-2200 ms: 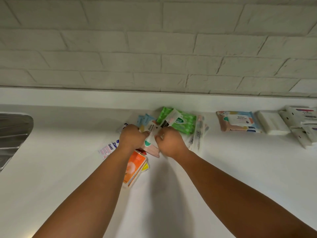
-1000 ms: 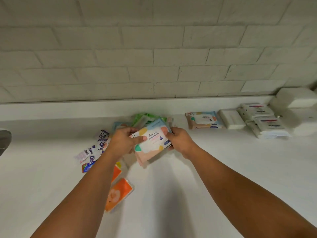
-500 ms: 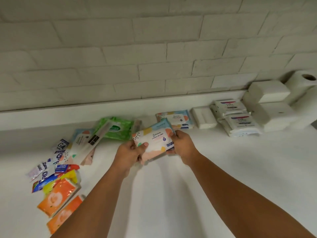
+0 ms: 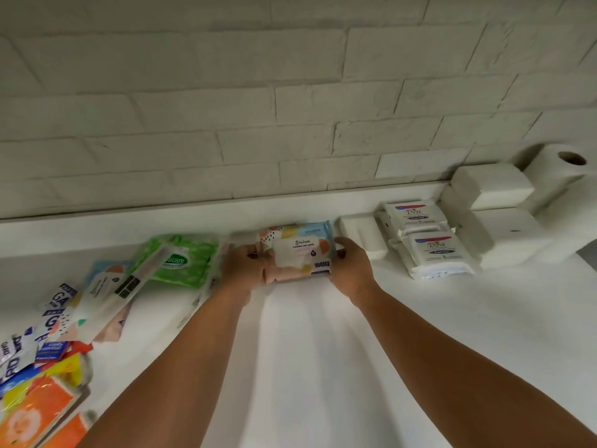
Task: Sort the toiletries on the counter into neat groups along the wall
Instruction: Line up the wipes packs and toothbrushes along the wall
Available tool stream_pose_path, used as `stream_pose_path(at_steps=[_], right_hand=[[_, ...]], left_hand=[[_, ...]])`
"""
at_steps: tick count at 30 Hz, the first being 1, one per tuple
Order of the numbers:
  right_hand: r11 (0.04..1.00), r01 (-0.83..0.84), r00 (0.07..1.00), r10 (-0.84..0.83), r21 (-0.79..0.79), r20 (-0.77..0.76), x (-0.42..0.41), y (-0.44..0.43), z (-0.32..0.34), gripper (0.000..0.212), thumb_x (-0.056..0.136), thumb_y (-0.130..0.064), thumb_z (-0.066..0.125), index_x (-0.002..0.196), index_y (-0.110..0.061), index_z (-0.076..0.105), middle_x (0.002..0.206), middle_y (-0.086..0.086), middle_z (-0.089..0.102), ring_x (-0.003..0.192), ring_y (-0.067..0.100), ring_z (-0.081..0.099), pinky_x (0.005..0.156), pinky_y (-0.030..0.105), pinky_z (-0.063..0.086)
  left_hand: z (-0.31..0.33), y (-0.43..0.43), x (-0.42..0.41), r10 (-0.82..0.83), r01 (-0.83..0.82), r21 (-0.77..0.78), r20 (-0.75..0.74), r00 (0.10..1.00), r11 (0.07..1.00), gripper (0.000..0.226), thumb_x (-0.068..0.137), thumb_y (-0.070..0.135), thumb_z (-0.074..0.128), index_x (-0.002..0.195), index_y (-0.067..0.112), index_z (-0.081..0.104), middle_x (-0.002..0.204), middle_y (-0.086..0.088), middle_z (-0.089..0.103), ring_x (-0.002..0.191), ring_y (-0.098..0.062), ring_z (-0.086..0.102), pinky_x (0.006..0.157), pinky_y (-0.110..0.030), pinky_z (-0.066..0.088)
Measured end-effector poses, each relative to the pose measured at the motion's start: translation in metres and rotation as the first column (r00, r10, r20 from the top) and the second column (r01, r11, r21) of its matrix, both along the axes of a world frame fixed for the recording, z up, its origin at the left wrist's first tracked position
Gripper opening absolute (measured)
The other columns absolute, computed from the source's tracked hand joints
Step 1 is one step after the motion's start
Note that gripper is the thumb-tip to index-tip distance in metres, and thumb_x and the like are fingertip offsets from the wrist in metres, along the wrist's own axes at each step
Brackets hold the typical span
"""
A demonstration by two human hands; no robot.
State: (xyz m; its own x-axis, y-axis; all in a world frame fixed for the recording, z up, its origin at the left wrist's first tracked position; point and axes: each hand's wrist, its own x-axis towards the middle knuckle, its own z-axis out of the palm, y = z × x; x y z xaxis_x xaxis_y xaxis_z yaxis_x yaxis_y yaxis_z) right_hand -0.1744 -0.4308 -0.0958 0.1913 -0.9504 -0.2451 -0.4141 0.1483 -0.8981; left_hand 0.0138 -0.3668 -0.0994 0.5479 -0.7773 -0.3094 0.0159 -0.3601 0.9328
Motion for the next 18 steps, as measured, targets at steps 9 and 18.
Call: stream_pose_path(at_steps=[9, 18], right_hand=[[0.984, -0.177, 0.965, 0.170, -0.018, -0.199, -0.001, -0.025, 0.005, 0.045, 0.100, -0.008, 0.042, 0.143, -0.022, 0.047, 0.120, -0.001, 0.056, 0.077, 0.001, 0.055, 0.054, 0.005, 0.045], [0.955, -0.297, 0.846, 0.267, 0.007, -0.462, 0.002, -0.030, -0.002, 0.037, 0.094, -0.006, 0.047, 0.131, -0.011, 0.049, 0.124, 0.009, 0.059, 0.107, 0.028, 0.060, 0.092, 0.041, 0.054]], left_hand=[[0.005, -0.040, 0.003, 0.000, -0.002, 0.043, 0.060, 0.998, 0.999, 0.025, 0.057, -0.002, 0.064, 0.081, -0.002, 0.073, 0.062, -0.016, 0.066, 0.051, -0.026, 0.061, 0.049, -0.028, 0.049], [-0.016, -0.053, 0.003, 0.022, -0.032, 0.071, 0.145, 0.989, 0.997, 0.029, 0.087, 0.007, 0.071, 0.116, 0.010, 0.070, 0.093, -0.013, 0.073, 0.053, -0.015, 0.061, 0.042, -0.023, 0.047]])
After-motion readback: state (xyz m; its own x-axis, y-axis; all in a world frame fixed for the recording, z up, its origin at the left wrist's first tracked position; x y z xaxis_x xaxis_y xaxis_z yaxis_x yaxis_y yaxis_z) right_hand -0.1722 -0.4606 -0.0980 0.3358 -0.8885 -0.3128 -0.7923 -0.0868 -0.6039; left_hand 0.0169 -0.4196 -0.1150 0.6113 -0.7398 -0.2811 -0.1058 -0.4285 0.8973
